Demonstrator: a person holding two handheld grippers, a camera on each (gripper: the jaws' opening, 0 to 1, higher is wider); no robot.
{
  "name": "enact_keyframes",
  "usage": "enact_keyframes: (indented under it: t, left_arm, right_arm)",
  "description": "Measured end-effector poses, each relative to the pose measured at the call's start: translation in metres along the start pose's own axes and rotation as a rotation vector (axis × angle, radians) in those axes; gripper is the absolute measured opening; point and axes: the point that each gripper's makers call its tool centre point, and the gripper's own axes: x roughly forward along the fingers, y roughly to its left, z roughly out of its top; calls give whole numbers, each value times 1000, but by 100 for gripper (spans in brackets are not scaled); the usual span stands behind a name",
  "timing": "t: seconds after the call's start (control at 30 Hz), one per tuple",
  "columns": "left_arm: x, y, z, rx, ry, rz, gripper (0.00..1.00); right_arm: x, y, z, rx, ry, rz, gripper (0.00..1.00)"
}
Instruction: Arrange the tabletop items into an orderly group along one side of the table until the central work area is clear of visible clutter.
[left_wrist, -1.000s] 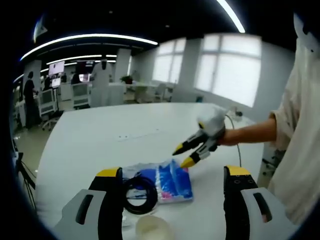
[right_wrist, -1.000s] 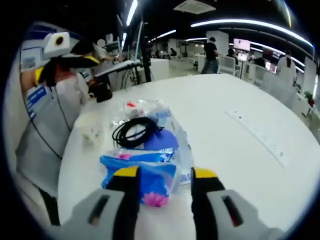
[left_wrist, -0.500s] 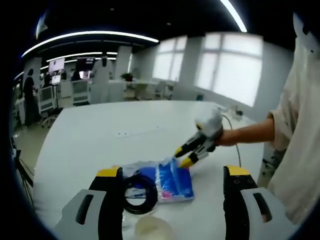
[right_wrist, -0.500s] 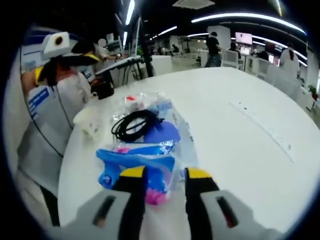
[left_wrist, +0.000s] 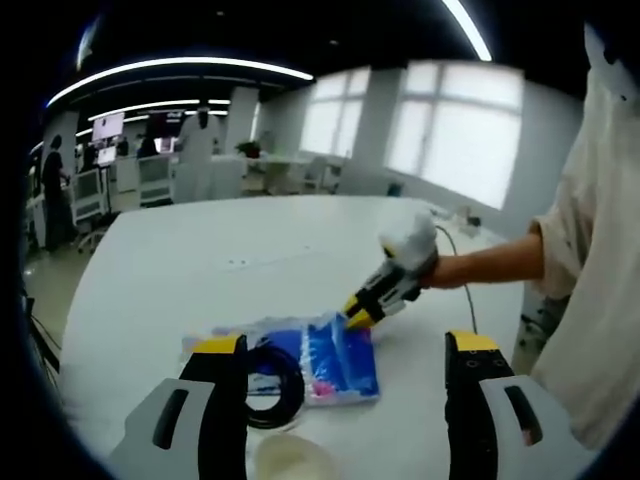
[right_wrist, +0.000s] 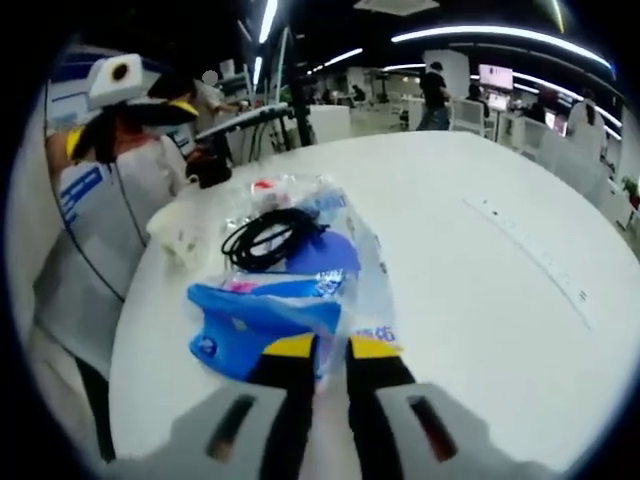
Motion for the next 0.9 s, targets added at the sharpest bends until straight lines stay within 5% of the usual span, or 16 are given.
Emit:
enact_keyframes:
  t: [0.3, 0.9]
  left_arm:
    - [6, -8, -4, 0, 15, -22, 78]
    - [14, -16, -12, -16, 30, -35, 76]
  right_arm:
    - [-1, 1, -2, 10, -9, 16, 0]
    - [-14, 14, 1, 104, -68, 43, 0]
